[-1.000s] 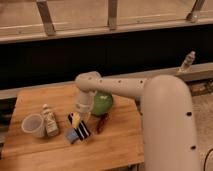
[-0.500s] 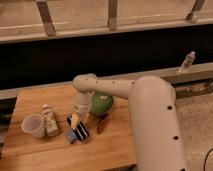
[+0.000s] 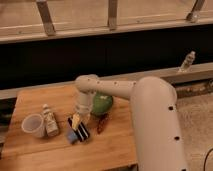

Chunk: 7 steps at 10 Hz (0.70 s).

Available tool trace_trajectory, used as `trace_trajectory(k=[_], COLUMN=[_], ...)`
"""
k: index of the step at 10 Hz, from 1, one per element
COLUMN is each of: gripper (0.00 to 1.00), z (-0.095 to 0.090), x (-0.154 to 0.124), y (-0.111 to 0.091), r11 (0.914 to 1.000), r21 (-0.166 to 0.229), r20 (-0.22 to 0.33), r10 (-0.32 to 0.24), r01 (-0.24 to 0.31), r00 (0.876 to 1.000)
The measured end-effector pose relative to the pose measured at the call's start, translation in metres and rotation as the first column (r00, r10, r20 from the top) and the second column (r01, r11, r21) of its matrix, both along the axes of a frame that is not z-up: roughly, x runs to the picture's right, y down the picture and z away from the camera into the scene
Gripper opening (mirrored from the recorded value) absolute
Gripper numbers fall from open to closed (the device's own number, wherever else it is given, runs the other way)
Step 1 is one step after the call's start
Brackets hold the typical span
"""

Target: Place the eraser on the white sponge

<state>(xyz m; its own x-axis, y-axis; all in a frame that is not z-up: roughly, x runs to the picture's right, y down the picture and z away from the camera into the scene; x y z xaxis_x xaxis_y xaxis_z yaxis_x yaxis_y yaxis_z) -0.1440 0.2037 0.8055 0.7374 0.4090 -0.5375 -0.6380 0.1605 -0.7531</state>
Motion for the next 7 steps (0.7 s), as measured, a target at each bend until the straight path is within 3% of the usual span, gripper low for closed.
trace_trajectory(k=[2, 7], gripper=[0.72, 0.72], z=[-0.007, -0.02], x=[0.0, -0.002], y=[-0.006, -0.018], r11=[0.9997, 0.9978], r21=[0.022, 0.067], r20=[-0.008, -0.007], r10=[-0.003, -0.004], r01=[0.003, 0.004], r00=[1.0, 1.0])
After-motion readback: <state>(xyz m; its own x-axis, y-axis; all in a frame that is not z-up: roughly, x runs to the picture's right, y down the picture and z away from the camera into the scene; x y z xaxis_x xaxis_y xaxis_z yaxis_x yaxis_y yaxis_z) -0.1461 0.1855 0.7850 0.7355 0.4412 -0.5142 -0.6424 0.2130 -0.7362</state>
